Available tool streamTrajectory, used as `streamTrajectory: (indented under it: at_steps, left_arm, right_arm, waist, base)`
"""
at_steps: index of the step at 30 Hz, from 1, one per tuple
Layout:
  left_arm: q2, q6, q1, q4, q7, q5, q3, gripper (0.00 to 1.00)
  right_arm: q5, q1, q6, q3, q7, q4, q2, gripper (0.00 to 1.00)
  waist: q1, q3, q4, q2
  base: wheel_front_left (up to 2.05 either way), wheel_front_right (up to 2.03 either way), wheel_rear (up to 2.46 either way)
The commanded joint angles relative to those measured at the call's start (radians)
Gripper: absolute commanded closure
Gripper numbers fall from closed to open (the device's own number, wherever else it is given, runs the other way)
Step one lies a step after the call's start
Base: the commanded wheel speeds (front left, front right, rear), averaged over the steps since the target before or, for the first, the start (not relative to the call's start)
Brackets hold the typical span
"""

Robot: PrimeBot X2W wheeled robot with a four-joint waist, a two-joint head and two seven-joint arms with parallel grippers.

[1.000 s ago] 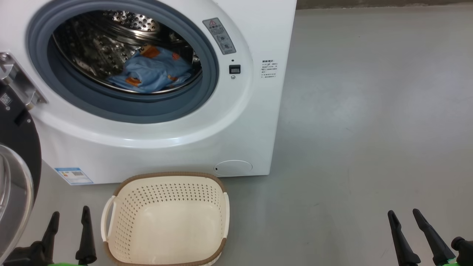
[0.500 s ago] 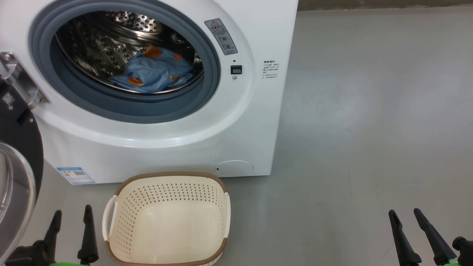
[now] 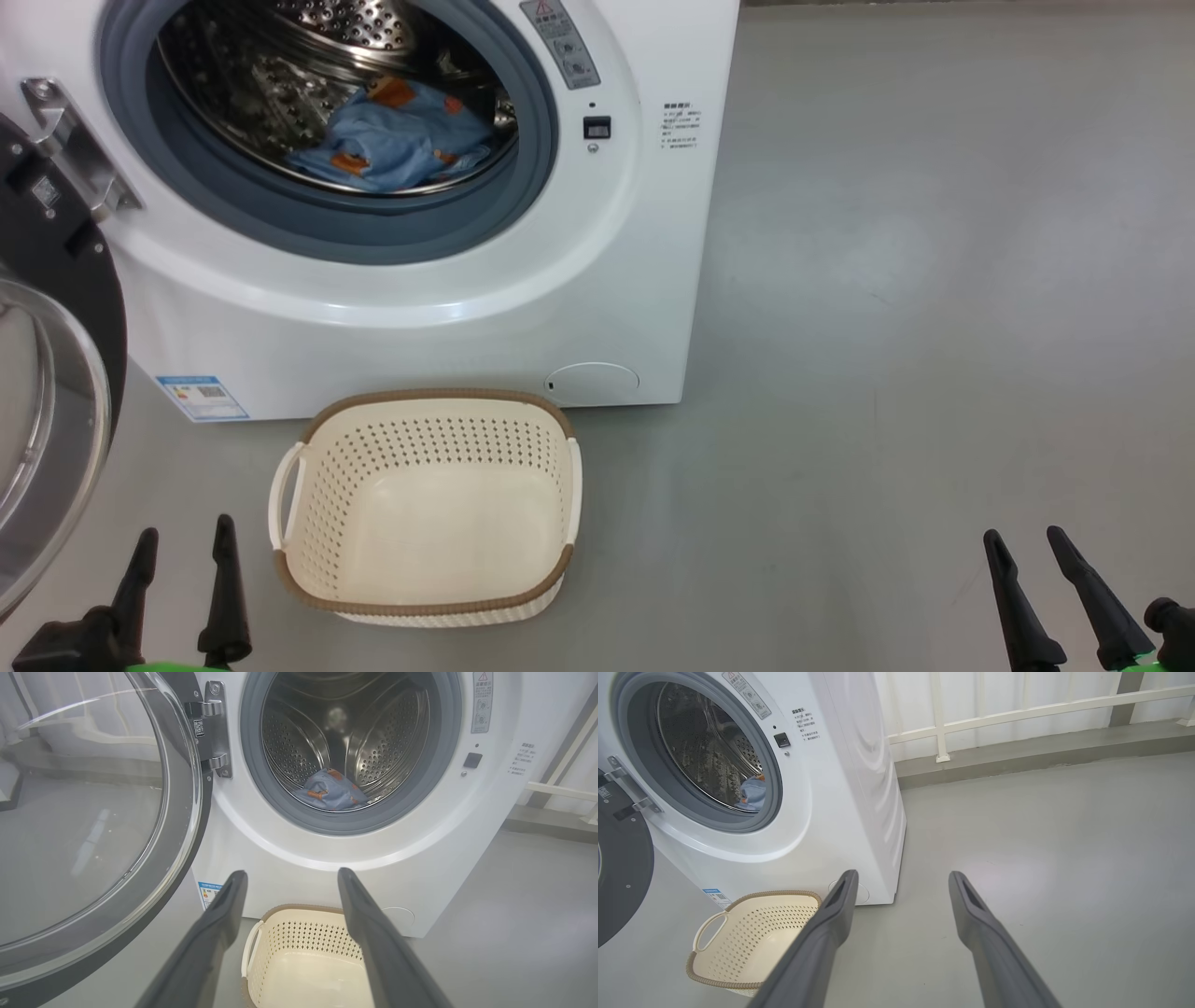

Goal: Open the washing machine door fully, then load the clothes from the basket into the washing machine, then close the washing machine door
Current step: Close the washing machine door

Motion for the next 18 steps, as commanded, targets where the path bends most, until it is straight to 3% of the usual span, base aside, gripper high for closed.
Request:
streamTrajectory:
  at_steps: [1, 9, 18]
  left_arm:
    - [0.02, -0.002, -0.013, -0.031, -0.006, -0.006, 0.027, 0.0]
    - [0.02, -0.002, -0.013, -0.037, -0.006, -0.01, 0.023, 0.0]
    - [-0.002, -0.002, -0.012, -0.034, -0.006, -0.008, 0.038, 0.0]
  right_arm:
    - [0.005, -0.004, 0.002, 0.016, -0.005, -0.025, -0.022, 0.0]
    - [0.003, -0.004, 0.002, 0.016, -0.005, -0.024, -0.02, 0.0]
    - [0.004, -0.027, 0.002, 0.055, -0.005, -0.023, -0.034, 0.0]
  waist:
    - [0.0, 0.002, 0.002, 0.0]
    - [0.0, -0.003, 0.013, 0.0]
    - [0.0, -0.005, 0.075, 0.0]
  base:
    - [-0.68, 0.68, 0.0]
    - [-0.17, 0.17, 0.0]
    - [0.0, 0.0, 0.0]
